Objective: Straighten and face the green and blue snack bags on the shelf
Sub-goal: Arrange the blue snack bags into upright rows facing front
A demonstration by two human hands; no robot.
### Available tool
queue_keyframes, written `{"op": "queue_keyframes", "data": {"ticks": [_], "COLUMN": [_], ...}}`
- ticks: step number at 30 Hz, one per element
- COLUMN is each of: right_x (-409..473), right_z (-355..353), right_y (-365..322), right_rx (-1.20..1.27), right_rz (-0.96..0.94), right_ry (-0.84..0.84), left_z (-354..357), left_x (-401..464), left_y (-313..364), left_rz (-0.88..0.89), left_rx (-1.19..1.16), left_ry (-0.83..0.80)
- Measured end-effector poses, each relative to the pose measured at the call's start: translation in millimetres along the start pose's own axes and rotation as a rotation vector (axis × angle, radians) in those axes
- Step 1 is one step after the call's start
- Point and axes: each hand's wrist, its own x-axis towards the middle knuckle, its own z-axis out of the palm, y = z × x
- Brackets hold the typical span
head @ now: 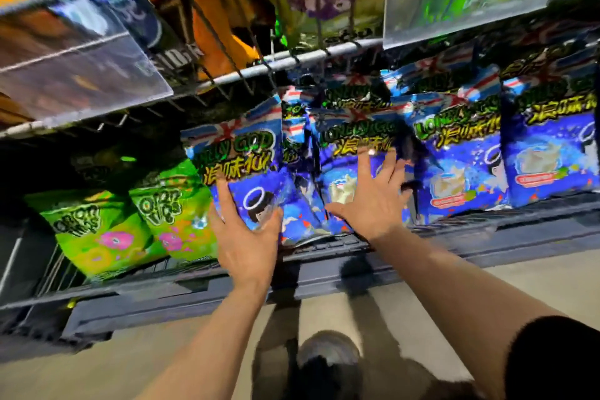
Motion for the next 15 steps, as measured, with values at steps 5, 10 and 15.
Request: {"op": "queue_keyframes", "data": {"ticks": [5,10,15], "right_x": [8.5,18.3,12.0], "right_z": [10.0,4.4,4.2], "right_y": [-11.4,2.8,-3.0], "right_rx": [-0.03,0.012,-0.117], "right_rz": [0.025,0.238,0.114], "right_ry": [0.014,0.076,0.086], "left_z": [-1.0,-4.1,1.9], "left_x": [0.2,2.8,1.7], "left_y": [-2.3,-4.2,-3.2], "left_rz": [-0.039,-0.034,-0.038], "left_rx": [0.058,0.048,0.075], "left_ry": [-0.085,-0.108,-0.12]}}
